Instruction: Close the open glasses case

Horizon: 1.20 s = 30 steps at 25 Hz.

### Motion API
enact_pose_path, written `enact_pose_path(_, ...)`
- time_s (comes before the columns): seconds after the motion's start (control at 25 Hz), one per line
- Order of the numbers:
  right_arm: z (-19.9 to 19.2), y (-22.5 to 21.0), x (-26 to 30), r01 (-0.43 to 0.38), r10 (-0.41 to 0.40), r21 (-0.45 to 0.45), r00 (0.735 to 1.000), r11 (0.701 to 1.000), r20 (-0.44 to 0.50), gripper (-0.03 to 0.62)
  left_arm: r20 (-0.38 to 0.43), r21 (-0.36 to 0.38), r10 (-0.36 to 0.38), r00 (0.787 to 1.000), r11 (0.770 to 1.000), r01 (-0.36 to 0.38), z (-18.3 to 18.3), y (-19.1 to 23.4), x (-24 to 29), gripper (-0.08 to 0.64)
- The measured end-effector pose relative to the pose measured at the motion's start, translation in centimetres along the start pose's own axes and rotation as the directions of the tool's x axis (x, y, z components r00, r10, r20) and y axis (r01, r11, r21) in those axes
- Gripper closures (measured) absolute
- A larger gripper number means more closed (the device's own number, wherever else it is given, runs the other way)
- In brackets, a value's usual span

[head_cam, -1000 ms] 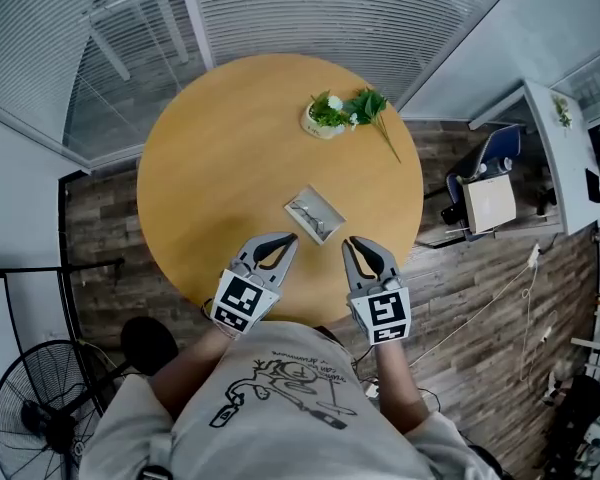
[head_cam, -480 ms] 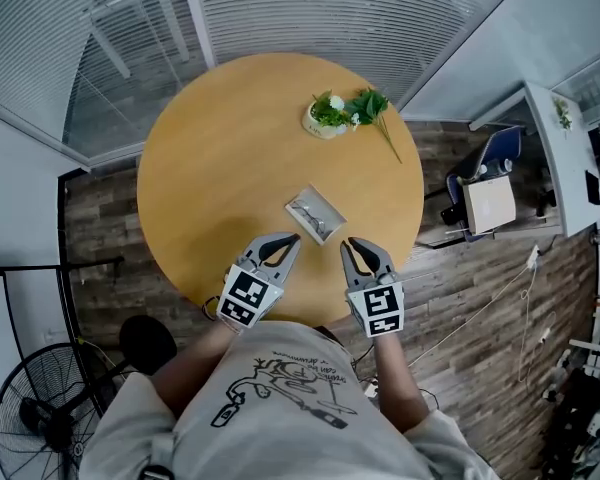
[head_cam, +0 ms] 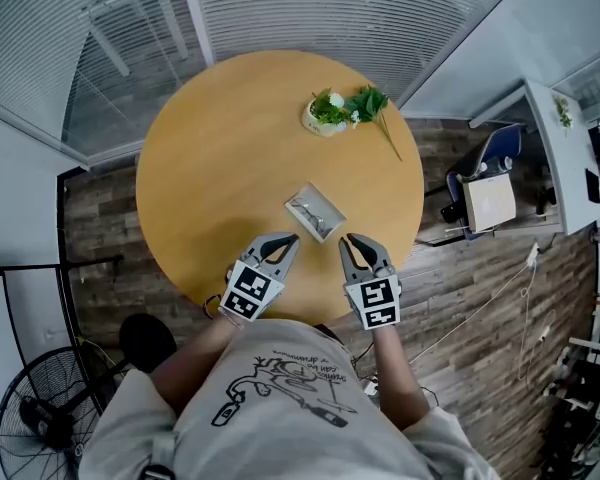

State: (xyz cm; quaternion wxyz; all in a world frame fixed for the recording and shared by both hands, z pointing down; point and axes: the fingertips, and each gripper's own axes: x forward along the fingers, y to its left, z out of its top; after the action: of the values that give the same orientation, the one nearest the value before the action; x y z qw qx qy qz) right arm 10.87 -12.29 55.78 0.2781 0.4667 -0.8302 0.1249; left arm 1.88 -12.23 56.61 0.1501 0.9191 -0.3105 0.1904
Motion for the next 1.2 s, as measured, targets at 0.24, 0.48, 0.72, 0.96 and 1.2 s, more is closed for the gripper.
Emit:
enact_pose_path(0.24, -0.7, 0.1, 0.8, -0.004, 0.003, -0.013, 1.000, 1.000, -0.022, 0.540, -0.029, -0.002, 0.006, 1.000, 1.000, -0.006, -1.4, 0.6, 0.4, 0.541)
enact_pose_path(0.48, -1.6, -0.5, 1.8, -0.004, 0.003, -0.031, 0.999, 1.000, -0.044, 0.538, -0.067, 0.006, 0.003, 0.998, 1.000, -0.002, -3.1, 1.0, 1.0, 0.541)
enact_pose_path(0.72, -2.6, -0.8, 2.7, -0.009, 0.006, -0.043, 0.998, 0.999, -0.069, 0.538, -0.096, 0.020, 0.006, 0.995, 1.000, -0.004, -4.8, 1.5, 1.7, 0.541)
enact_pose_path(0.96, -3.8, -1.0, 3.6, -0.014, 0.009, -0.054, 0.996, 0.998, -0.092, 0.537, -0.119, 0.023, -0.001, 0.993, 1.000, 0.004, -6.0, 1.4, 2.4, 0.541)
enact_pose_path(1.2, -5.4, -1.5, 4.6, -0.011, 0.003, -0.063, 0.993, 0.998, -0.121, 0.537, -0.134, 0.028, -0.012, 0.991, 0.999, 0.015, -6.8, 1.5, 2.9, 0.541)
